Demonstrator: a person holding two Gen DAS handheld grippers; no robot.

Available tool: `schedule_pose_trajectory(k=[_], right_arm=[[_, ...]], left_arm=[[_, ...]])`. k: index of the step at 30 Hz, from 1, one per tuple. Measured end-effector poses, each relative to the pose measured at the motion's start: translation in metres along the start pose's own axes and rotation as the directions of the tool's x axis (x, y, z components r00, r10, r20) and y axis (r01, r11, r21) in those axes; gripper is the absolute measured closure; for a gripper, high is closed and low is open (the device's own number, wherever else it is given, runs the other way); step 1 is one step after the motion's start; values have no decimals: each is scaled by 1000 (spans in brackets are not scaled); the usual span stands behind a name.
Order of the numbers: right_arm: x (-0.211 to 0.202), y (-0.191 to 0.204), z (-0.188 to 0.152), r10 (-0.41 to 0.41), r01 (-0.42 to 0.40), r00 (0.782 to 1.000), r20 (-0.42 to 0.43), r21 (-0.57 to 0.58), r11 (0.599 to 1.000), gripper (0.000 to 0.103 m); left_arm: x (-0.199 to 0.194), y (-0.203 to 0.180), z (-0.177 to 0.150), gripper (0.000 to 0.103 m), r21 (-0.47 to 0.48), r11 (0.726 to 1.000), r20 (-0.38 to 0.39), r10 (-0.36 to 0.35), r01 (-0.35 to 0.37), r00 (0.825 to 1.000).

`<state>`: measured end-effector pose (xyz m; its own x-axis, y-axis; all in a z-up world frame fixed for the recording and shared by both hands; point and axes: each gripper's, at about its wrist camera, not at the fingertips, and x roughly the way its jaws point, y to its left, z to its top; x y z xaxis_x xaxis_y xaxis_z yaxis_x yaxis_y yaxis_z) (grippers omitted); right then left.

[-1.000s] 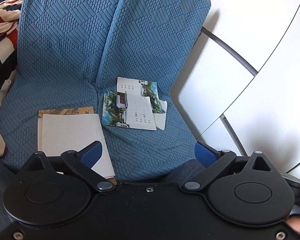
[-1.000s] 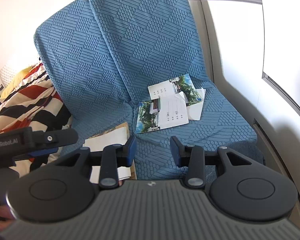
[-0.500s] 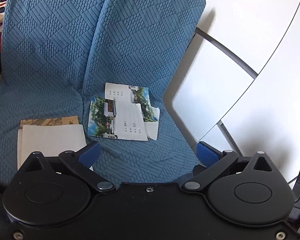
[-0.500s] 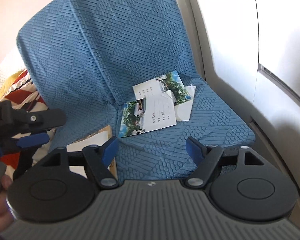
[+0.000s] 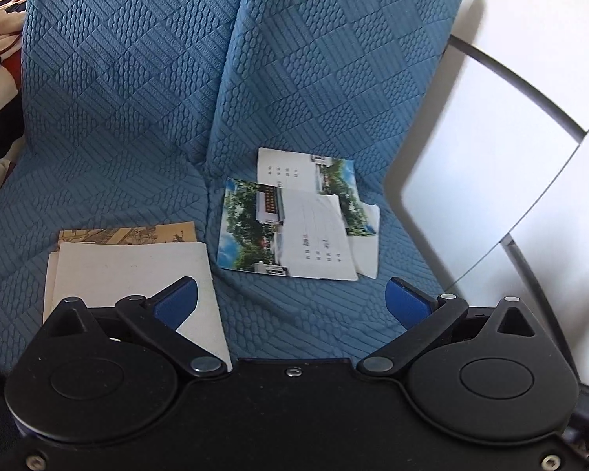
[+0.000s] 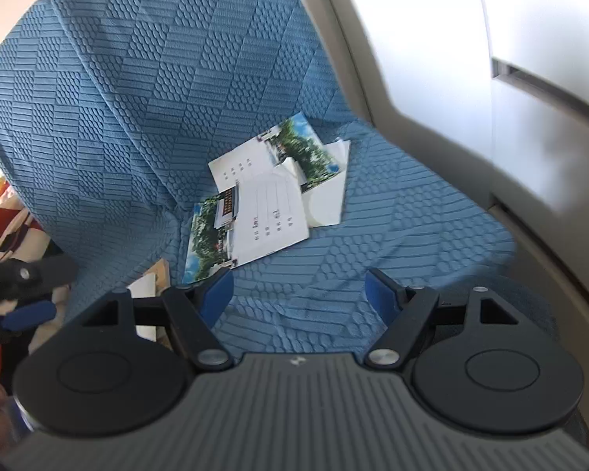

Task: Organize objects
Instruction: 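Raise the open right gripper and move it to the photo postcards, then close the right gripper on the edge of a photo postcard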

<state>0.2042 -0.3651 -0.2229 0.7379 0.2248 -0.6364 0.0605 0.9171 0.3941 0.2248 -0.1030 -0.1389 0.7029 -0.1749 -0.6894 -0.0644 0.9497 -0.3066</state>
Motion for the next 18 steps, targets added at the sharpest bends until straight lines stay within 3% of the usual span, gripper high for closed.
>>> schedule_pose_trajectory(k=[9, 13, 18], right_arm=[[52, -11, 18, 43, -41, 999, -24, 98, 994, 27], [71, -15, 22, 78, -70, 996, -41, 167, 983, 27], [85, -23, 26, 144, -130, 989, -41, 249, 960, 27]], left_arm=[[35, 4, 12, 1, -23, 1000, -32, -1, 0, 999], [55, 7, 12, 2, -68, 997, -62, -41, 37, 997], [84, 6, 10, 13, -79, 996, -99, -53, 45, 994]])
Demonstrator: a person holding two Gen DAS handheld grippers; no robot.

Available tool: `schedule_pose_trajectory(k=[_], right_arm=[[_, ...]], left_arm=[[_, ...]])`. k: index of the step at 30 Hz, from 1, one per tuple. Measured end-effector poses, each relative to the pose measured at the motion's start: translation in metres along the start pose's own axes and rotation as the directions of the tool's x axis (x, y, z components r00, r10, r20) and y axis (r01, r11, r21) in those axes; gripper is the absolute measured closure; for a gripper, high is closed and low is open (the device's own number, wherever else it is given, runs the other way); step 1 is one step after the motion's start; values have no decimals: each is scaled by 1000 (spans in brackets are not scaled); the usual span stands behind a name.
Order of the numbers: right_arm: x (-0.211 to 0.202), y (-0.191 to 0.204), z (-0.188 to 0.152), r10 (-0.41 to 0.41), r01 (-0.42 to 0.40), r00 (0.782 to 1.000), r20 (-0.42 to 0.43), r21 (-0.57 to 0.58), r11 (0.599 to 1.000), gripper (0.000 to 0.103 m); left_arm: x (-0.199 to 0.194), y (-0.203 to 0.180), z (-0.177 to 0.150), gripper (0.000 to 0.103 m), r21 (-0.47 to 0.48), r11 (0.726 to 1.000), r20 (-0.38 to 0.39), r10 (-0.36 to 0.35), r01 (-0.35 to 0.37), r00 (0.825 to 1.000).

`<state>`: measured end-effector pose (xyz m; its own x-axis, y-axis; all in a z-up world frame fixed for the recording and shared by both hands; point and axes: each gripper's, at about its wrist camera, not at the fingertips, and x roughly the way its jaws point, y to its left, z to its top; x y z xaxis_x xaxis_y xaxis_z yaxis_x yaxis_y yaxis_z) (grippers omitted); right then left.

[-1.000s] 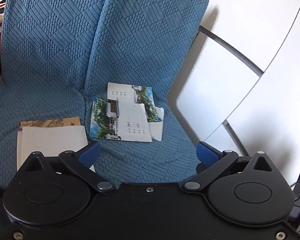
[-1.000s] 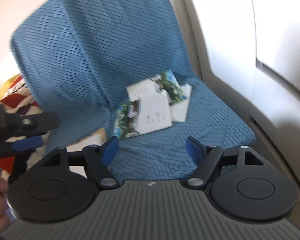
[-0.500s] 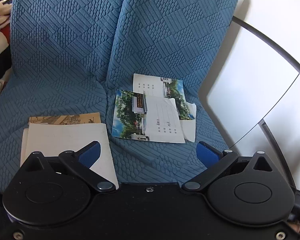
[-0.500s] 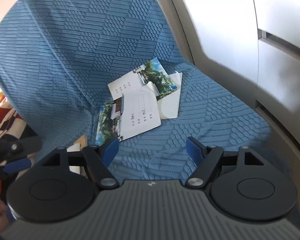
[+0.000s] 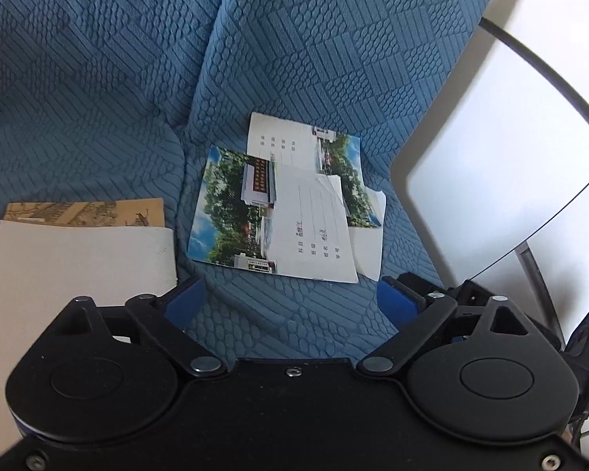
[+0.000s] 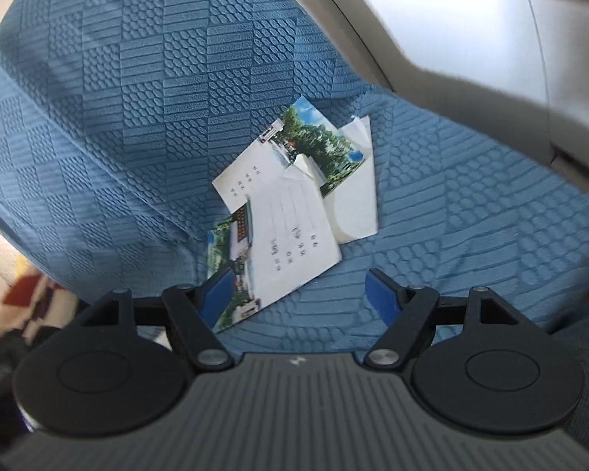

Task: Organize objects
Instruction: 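Close the right gripper on the edge of a photo postcard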

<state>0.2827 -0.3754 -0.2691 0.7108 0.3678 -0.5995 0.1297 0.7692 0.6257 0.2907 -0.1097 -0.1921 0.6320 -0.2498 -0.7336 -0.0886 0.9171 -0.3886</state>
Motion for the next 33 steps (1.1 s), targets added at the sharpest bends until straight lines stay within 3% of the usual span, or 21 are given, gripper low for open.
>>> schedule_pose_trajectory(k=[6, 13, 18, 22, 28, 33], right_arm=[[26, -9, 7, 50, -49, 998, -33, 30, 998, 44], [59, -17, 18, -16, 18, 999, -48, 35, 999, 45], [76, -20, 18, -15, 17, 996, -89, 22, 1000, 45], [84, -30, 21, 13, -6, 995, -97, 72, 997, 48], [92, -47, 24, 119, -92, 987, -107, 230, 969, 46], [98, -57, 22, 232, -183, 967, -109, 338, 923, 45]], left_arm=[[37, 7, 1, 36, -44, 999, -61, -8, 5, 998], [75, 15, -4, 54, -70, 998, -105, -10, 3, 994], [97, 13, -8, 60, -65, 998, -123, 2, -10, 992], [112, 13, -8, 72, -93, 996, -142, -13, 0, 990], [119, 12, -14, 72, -111, 994, -150, -22, 6, 988], [121, 18, -15, 68, -194, 978, -150, -112, 82, 982]])
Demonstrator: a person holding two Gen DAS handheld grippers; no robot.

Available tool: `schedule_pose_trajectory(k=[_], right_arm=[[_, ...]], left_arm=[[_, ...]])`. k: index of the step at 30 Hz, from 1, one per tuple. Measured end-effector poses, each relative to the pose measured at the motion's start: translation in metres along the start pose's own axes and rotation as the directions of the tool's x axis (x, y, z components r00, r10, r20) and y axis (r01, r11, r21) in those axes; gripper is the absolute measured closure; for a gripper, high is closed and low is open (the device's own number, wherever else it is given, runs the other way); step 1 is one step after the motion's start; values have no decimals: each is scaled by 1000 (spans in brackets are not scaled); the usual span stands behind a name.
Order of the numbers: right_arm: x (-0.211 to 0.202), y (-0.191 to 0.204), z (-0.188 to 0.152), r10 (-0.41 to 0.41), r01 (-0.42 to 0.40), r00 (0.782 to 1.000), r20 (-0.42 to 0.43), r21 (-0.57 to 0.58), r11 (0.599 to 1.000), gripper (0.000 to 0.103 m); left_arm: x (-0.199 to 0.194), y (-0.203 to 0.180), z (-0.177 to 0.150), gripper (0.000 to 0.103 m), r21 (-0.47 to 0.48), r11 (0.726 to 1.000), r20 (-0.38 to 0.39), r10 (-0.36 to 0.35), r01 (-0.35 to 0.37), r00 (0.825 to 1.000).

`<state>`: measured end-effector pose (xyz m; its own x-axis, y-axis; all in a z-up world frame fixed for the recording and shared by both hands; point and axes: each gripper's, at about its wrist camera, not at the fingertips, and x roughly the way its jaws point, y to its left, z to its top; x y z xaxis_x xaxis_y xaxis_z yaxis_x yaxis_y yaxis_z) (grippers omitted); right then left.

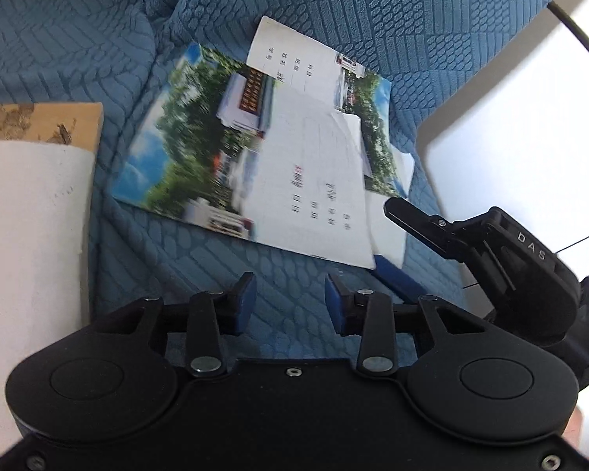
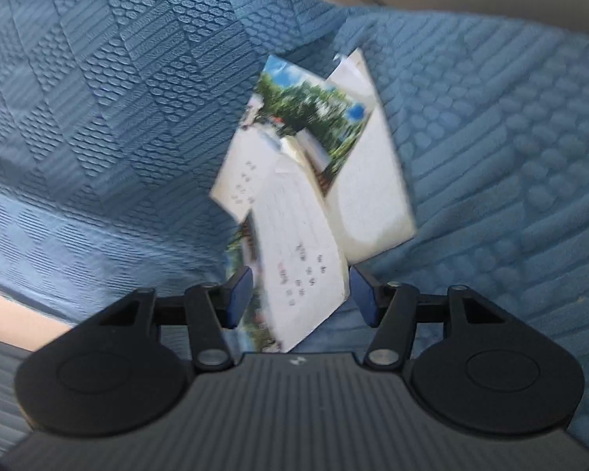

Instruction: Organize objects

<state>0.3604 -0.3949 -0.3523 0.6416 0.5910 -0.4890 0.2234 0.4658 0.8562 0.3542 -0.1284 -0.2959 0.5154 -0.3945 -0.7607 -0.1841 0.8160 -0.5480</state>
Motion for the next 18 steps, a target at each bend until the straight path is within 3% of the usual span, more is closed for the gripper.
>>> schedule_pose_trajectory(k=[5, 10, 14, 18], right_arm=[[-2, 2, 1, 56, -56, 998, 9, 0, 998, 45], [3, -3, 0, 175, -171, 983, -51, 69, 983, 45], [6, 2, -2, 126, -125, 991, -44, 21, 992, 45], [6, -10, 1, 151, -147, 988, -30, 95, 985, 45]], left_arm=[[7, 16, 7, 60, -170, 976, -39, -146, 138, 988], [17, 39, 14, 49, -367, 898, -14, -265, 241, 964], [26, 40, 14, 49, -433, 858, 18, -297, 275, 955], [38, 43, 14, 50, -504, 815, 48, -304, 286, 951]])
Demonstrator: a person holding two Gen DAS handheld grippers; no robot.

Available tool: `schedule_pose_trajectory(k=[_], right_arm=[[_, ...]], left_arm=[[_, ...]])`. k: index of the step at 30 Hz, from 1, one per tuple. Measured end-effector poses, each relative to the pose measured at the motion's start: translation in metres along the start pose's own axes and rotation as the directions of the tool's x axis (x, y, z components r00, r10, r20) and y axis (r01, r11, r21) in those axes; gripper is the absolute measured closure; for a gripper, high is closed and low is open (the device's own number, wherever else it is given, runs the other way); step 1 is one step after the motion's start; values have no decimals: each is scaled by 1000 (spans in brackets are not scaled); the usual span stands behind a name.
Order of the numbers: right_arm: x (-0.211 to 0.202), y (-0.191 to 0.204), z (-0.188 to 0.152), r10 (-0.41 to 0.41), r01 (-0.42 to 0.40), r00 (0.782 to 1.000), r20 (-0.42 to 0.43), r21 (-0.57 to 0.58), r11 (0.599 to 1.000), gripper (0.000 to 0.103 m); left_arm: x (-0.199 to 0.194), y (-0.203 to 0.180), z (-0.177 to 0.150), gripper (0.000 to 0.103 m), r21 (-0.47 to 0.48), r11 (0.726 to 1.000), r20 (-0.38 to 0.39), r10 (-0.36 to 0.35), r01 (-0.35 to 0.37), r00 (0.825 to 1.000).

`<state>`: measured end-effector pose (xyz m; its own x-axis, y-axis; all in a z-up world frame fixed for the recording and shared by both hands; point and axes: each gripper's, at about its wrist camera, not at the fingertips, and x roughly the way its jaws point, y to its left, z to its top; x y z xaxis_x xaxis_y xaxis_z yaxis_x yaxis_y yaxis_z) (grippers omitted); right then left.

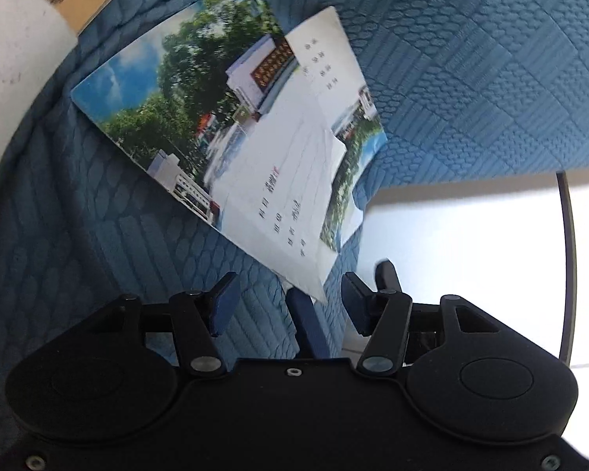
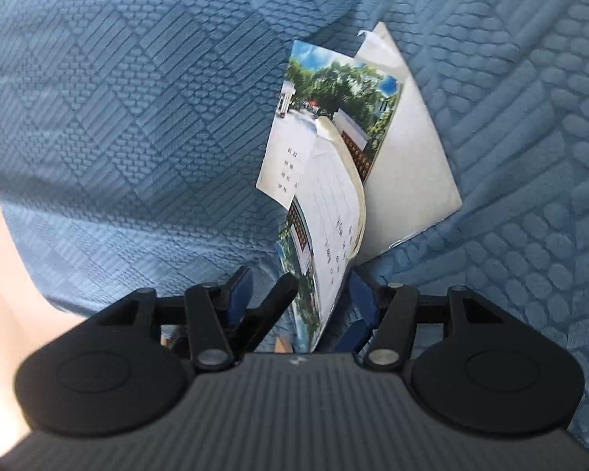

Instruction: Organize objects

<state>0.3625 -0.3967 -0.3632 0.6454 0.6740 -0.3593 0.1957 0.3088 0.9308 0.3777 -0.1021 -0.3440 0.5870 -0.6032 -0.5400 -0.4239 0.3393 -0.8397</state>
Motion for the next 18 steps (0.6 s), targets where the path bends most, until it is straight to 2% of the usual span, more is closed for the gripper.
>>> schedule_pose_trajectory(k=[8, 12, 15, 18], right_arm=[[1, -4, 1, 20, -20, 1000, 10, 15, 1000, 45], [2, -5, 2, 22, -23, 1000, 12, 22, 999, 45], [3, -5, 3, 23, -23, 1000, 8, 22, 999, 45], [4, -6, 4, 16, -16, 1000, 3, 24, 1000, 44]], left_arm=[[8, 4, 6, 58, -44, 999, 47, -4, 6, 999], [11, 8, 11, 70, -74, 997, 72, 2, 4, 997], [12, 11, 13, 93, -75, 997, 68, 13, -8, 998], [8, 8, 10, 93, -47, 999, 78, 24, -21, 997]])
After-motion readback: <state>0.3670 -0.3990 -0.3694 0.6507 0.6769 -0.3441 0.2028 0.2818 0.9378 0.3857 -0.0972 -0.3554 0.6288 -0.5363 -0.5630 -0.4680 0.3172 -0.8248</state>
